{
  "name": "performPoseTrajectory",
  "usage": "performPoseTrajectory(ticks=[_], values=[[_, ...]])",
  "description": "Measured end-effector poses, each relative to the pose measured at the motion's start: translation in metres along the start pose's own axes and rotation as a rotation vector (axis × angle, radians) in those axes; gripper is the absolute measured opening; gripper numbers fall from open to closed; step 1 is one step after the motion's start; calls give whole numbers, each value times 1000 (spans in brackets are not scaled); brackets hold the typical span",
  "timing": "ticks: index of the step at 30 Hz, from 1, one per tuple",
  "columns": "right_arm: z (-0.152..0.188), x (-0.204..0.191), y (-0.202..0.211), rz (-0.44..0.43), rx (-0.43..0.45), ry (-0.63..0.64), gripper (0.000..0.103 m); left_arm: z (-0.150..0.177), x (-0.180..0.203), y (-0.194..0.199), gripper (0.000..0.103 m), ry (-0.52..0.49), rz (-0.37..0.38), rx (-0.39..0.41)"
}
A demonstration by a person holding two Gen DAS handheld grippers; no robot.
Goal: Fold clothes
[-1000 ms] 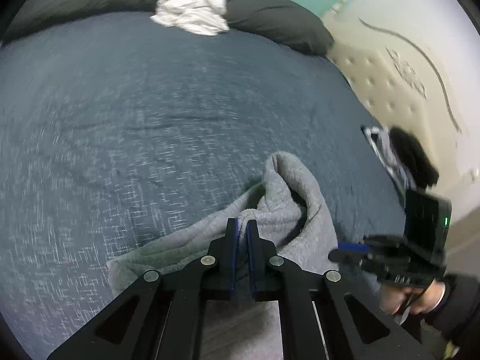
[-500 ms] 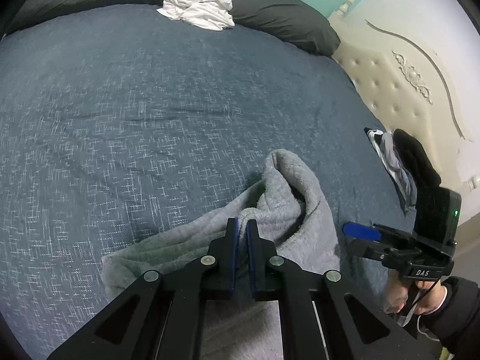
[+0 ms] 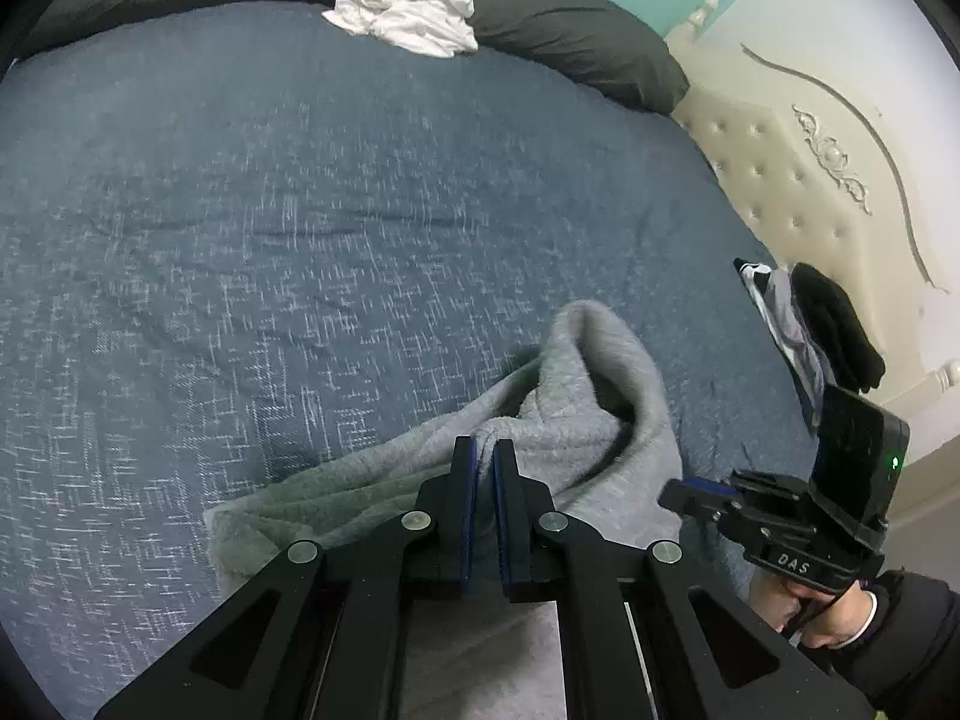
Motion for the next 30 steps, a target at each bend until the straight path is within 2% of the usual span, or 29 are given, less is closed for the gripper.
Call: performPoseTrajectory(ticks=[14,19,22,24,25,28,30], values=[[21,11,12,-18,-10,-1,4,1,-6,-1,6,28,-25,-14],[20,13,19,-47,-10,-29,4,-2,8,6,7,-23,-12,2],[12,5,20,-47,4,-13,5,-4,10,19,12,-46,-25,16],[6,0,21,-46,13,-2,5,-6,1,37,13,-36,-44,53],[4,-2,20,-43,12,0,5,-7,-4,48,16,-29,-53,73],[-2,-5,19,-37,16,7,5,-1,-18,69,35,-14,-56,102],[-6,-6,17,-35,18,3,5,8,-24,73,36,-30,-55,91]])
Point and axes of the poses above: each gripper's, at about its wrist camera, not at the fingertips, and y roughly against the way its jaws point, x to its right, z to its underside, the point moved 9 cm from there along -y, roughly the way its jaws point, and after that the axes turned 12 degrees about -y, right-handed, at the moved point
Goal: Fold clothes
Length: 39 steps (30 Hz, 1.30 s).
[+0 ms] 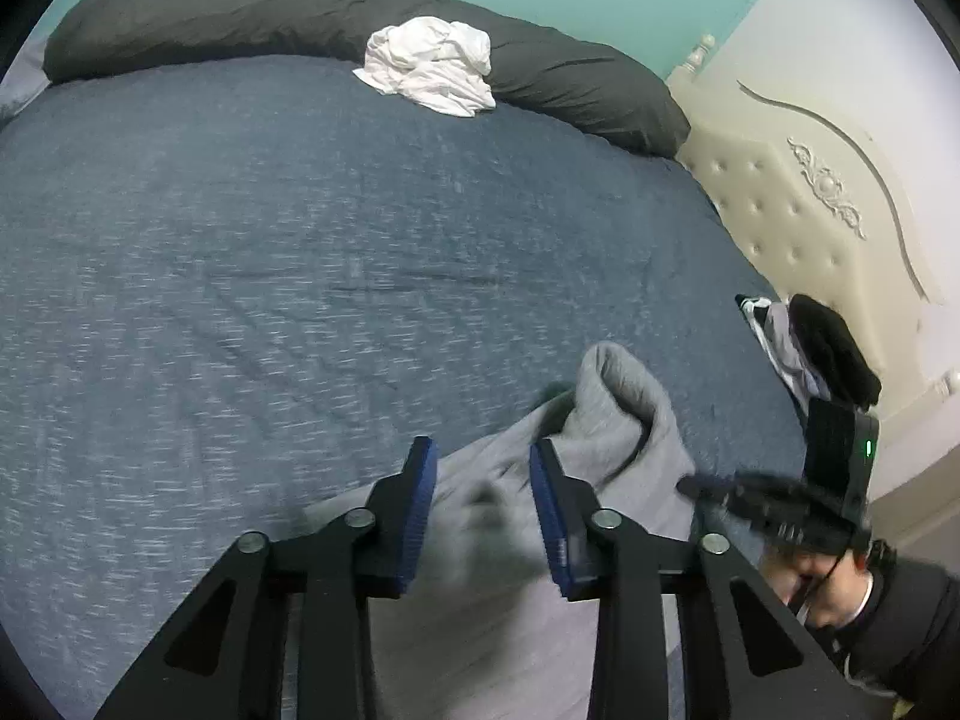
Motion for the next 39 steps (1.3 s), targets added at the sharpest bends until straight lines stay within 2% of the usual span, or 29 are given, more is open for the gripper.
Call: performPoseTrajectory(ticks=[6,9,12,13,14,16,19,22,27,31,32,33,34,35,37,39], values=[[-2,4,-8,-2,-45,-46,6,36,-6,-15,36,-93,-46,-92],[-5,4,-2,-12,-59,-59,9,45,-12,-22,36,-75,-39,-94],[-17,1,13,-16,-12,-45,9,48,-17,-24,36,-32,-27,-71],[-24,-1,18,-20,8,-49,13,48,-17,-24,36,-21,-25,-67],[-30,-2,23,-24,26,-53,26,48,-17,-24,35,-10,-19,-64],[-39,-4,24,-27,31,-68,38,48,-15,-23,35,1,-11,-57],[-48,-13,16,-13,20,-52,39,41,-21,-17,35,24,-17,-28],[-56,-16,-1,20,-14,-67,39,36,-31,-13,36,90,-13,4],[-66,-21,-27,63,-63,-93,40,42,-34,-26,37,105,4,-44],[-66,-22,-46,135,-120,-68,40,47,-36,-33,33,125,10,-39],[-66,-21,-47,138,-121,-69,38,48,-36,-33,24,125,8,-34],[-66,-20,-48,142,-122,-70,33,48,-38,-34,21,125,0,-33],[-66,-19,-50,146,-123,-71,19,50,-39,-33,17,126,-5,-31],[-66,-18,-51,150,-124,-72,10,51,-40,-32,13,128,-7,-27],[-66,-15,-48,145,-114,-92,4,51,-40,-29,10,127,-12,-20],[-69,-12,-43,132,-87,-113,3,52,-39,-26,8,128,-13,-13]])
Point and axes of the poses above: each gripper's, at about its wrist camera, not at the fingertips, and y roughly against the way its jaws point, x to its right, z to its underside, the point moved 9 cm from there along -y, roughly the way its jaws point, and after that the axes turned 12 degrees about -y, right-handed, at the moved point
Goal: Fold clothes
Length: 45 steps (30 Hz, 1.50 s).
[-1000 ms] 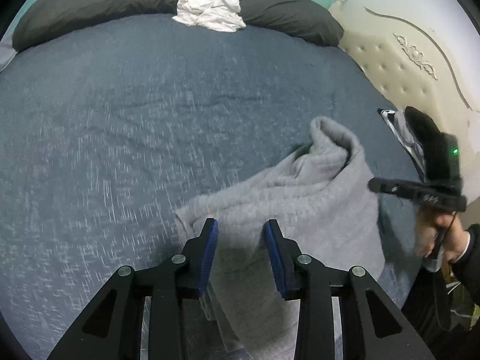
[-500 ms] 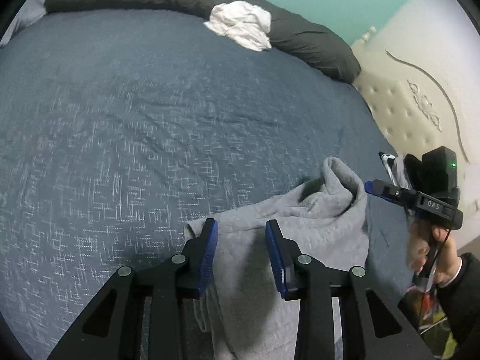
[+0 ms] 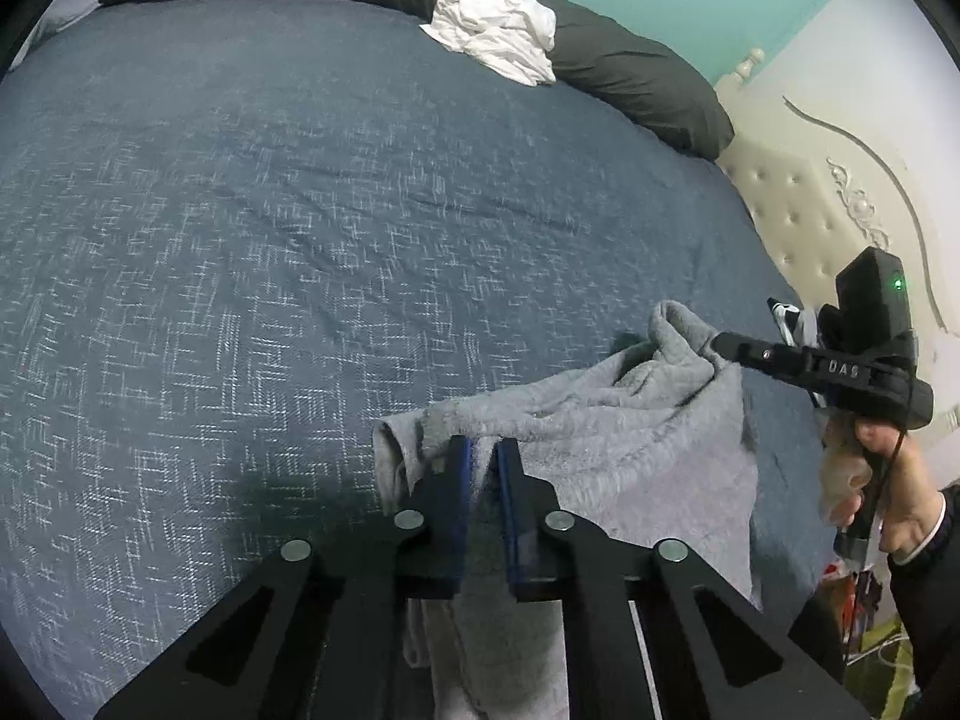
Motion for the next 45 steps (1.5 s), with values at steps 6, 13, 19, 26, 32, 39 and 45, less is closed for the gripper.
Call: performPoseTrajectory(ticks=[6,13,19,26,32,39,45], values=[[-14,13,19,-19,101,-27,2,-4,-4,5,7,46,-14,26],[-19,18,-3,-3,94,-68,2,0,-19,-3,7,101,-40,1],[-25,12,-5,-52,85,-77,7,-2,-18,0,13,99,-36,-7],[-20,10,53,-82,165,31,7,-4,-2,36,14,51,-70,22],[36,11,64,-131,112,101,7,21,46,35,14,-61,-46,-50],[90,22,39,-168,8,51,7,59,52,2,14,-91,-79,-156],[102,33,13,-136,-16,27,2,66,26,-8,2,-24,-88,-142]])
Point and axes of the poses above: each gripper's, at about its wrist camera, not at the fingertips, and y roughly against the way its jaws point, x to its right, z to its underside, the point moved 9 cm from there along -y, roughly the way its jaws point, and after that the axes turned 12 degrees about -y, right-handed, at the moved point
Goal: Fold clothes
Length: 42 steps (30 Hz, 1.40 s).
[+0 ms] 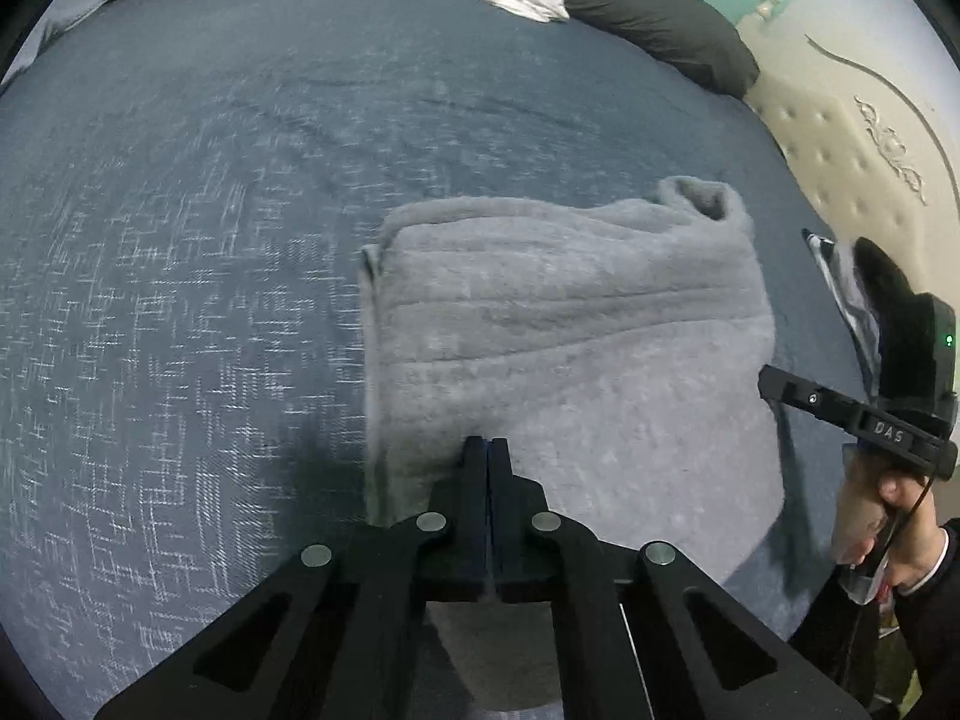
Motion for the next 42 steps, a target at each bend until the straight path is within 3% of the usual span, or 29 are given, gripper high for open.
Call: performPoseTrajectory(ticks=[6,10,15,22,32,36,39,42], values=[[0,8,-11,20,0,-6,0,-6,-3,-3,2,-2,5,1],[-13,-19,8,-25,50,42,4,-29,17,22,2,-25,46,92],[-46,-31,6,-40,92,27,4,-61,5,27,2,-11,9,160],[-77,-31,-25,5,88,-6,2,-63,-36,2,2,61,-41,133],[-73,-2,-63,76,14,-67,0,-46,-50,-20,2,85,-58,94],[-79,-10,-45,47,41,-69,0,-52,-47,0,2,98,-56,123],[-81,-20,-17,48,85,-11,1,-54,-33,20,2,56,-56,136],[-67,-21,5,11,73,-11,2,-50,-10,33,2,-10,-40,126]])
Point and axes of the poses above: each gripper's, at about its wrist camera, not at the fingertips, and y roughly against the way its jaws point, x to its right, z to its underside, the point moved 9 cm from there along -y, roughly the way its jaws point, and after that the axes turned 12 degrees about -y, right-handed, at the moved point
